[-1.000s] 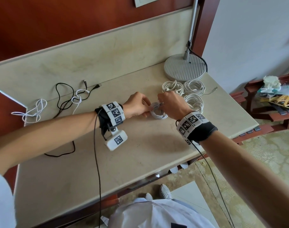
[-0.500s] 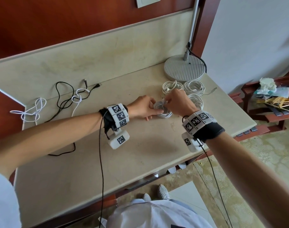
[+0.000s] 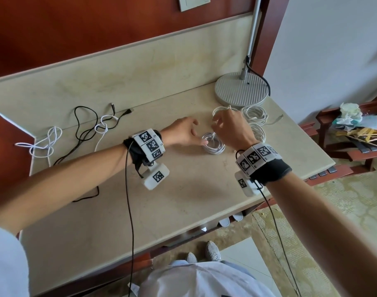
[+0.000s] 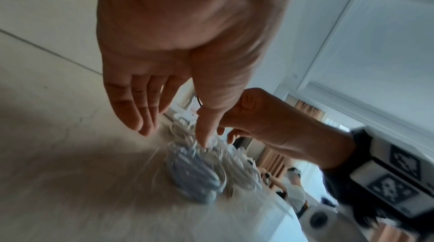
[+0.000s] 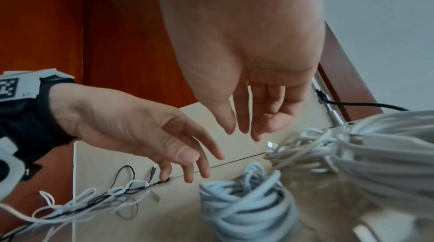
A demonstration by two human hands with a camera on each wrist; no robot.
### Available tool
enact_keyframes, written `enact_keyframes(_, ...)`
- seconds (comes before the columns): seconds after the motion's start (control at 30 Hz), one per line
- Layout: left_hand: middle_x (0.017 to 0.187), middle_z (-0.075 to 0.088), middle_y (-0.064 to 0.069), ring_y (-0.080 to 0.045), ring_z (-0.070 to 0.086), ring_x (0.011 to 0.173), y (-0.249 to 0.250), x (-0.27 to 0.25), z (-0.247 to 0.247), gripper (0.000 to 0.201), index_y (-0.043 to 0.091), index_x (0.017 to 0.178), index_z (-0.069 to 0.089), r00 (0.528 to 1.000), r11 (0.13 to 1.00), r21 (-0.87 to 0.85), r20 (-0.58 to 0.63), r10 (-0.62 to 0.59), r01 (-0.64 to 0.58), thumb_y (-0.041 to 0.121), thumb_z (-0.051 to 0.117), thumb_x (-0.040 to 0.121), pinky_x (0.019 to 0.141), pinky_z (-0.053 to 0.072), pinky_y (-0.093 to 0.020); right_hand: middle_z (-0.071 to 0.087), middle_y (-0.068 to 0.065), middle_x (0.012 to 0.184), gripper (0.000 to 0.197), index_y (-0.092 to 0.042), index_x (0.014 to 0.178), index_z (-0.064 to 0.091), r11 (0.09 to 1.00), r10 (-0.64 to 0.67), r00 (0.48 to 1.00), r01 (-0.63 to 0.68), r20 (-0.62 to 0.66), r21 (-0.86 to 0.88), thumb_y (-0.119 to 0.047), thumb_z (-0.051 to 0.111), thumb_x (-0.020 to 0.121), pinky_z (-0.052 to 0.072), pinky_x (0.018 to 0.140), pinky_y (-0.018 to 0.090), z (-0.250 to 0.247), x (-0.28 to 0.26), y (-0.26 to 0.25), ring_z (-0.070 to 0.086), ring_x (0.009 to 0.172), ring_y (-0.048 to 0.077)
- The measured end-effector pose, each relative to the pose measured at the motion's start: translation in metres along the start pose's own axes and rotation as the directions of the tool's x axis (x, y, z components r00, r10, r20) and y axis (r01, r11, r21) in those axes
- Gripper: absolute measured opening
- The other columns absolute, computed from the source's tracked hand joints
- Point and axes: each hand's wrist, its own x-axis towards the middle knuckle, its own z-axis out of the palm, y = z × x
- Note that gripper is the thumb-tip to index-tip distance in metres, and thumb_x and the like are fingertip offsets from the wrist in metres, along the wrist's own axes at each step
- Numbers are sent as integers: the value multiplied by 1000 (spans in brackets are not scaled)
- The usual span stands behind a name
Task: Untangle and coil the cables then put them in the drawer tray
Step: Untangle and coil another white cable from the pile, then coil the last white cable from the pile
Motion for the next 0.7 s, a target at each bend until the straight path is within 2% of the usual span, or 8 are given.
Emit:
enact_keyframes(0.13, 116, 62, 1, -16, 63, 102, -10, -12, -31, 61, 15, 134, 55, 981, 998, -56, -191, -37, 27, 40, 83, 85, 75, 46, -25, 76, 7, 104, 23, -11, 118, 74, 984, -26, 992, 47, -121, 171, -21, 67, 99, 58, 80, 34, -1, 8, -25, 72, 86, 23)
enact_keyframes(0.23, 113, 66, 1, -14, 63, 94, -33, -34, -52, 47, 13, 127, 63, 899, 994, -89, -427, -97, 65, 35, 80, 89, 77, 45, -23, 76, 5, 102, 25, -12, 120, 73, 957, -53, 990, 87, -129, 278, -25, 67, 99, 61, 80, 40, 9, 17, -55, 72, 84, 22)
enact_keyframes(0.33, 110, 70, 0, -15, 65, 90, -65, -67, -60, 33, 11, 116, 69, 818, 983, -127, -547, -178, 129, 30, 78, 91, 78, 48, -25, 76, 4, 97, 31, -14, 126, 67, 929, -129, 992, 118, 9, 350, -32, 66, 100, 53, 75, 31, 28, 23, -94, 69, 83, 20)
enact_keyframes(0.4, 111, 69, -1, -18, 66, 92, -87, -92, -62, 27, 12, 111, 69, 784, 973, -99, -577, -228, 210, 29, 76, 91, 80, 50, -29, 75, 4, 97, 35, -14, 130, 64, 928, -199, 968, 136, 152, 346, -33, 65, 101, 41, 72, 24, 44, 26, -120, 64, 83, 16)
enact_keyframes(0.47, 116, 66, -5, -25, 63, 103, -109, -117, -63, 27, 11, 112, 65, 746, 943, -47, -598, -291, 331, 28, 73, 92, 87, 51, -37, 74, 4, 104, 37, -15, 131, 63, 939, -254, 921, 161, 297, 304, -35, 66, 100, 36, 75, 22, 66, 30, -142, 60, 90, 16)
enact_keyframes(0.57, 124, 59, -12, -32, 59, 113, -141, -145, -62, 32, 9, 121, 59, 703, 844, 21, -564, -433, 536, 27, 67, 95, 87, 47, -39, 67, 3, 108, 41, -18, 134, 60, 945, -301, 821, 189, 486, 267, -39, 66, 99, 40, 83, 26, 103, 35, -170, 62, 102, 22)
enact_keyframes(0.63, 125, 58, -13, -34, 59, 113, -158, -157, -57, 33, 8, 122, 56, 704, 786, 59, -490, -515, 616, 26, 65, 96, 83, 45, -39, 69, 6, 109, 41, -20, 132, 59, 936, -328, 760, 183, 560, 300, -39, 68, 97, 44, 84, 28, 128, 35, -188, 62, 94, 23)
enact_keyframes(0.7, 122, 58, -13, -33, 59, 107, -169, -163, -53, 23, 9, 113, 55, 704, 757, 68, -427, -567, 650, 24, 63, 97, 80, 44, -39, 70, 9, 114, 42, -21, 133, 58, 926, -354, 718, 178, 600, 333, -38, 69, 96, 47, 83, 30, 146, 36, -205, 59, 88, 21)
